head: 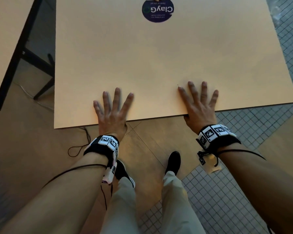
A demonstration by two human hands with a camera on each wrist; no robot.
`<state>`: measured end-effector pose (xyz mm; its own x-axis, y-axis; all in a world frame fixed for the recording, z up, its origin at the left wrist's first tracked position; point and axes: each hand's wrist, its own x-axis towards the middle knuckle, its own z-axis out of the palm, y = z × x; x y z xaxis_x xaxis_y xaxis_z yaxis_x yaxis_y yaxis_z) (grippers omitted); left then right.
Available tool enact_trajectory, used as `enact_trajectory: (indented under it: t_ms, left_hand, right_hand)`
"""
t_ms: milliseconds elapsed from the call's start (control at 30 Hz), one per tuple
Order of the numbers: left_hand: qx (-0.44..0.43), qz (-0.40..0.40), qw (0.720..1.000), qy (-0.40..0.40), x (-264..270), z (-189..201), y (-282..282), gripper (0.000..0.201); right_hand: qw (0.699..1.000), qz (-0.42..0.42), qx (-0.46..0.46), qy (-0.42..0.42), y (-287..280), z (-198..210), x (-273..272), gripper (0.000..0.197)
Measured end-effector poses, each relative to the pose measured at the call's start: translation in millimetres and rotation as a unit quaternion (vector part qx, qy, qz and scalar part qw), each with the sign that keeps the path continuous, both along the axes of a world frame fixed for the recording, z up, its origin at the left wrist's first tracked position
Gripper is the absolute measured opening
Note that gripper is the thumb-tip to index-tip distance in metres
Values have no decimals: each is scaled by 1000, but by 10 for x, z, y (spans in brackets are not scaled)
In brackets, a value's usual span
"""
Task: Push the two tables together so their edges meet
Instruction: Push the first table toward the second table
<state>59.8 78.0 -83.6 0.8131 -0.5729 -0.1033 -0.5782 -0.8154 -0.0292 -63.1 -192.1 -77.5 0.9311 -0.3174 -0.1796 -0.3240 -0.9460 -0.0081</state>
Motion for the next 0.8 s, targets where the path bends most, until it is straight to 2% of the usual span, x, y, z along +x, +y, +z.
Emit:
enact_trajectory:
  t_ms: [233, 400, 567, 700, 800]
  left_hand:
    - [-3, -35, 999, -17, 148, -40, 316, 129]
    - [-11, -45, 999, 6, 306, -12, 641, 129]
    - [-2, -59, 997, 43, 459, 46, 896, 126]
    - [-22, -82, 996, 15, 578, -11, 1096, 125]
    - [-14, -91, 995, 34, 658, 6, 1188, 127]
  right_hand:
    - [999, -8, -53, -2, 379, -59, 39, 110]
    - [998, -29, -49, 22, 807, -62, 82, 112]
    - [996, -50, -67, 12, 1132, -90, 133, 113]
    - [995, -64, -73, 5, 1365, -130, 173, 116]
    - [994, -75, -84, 5, 1481, -149, 211, 121]
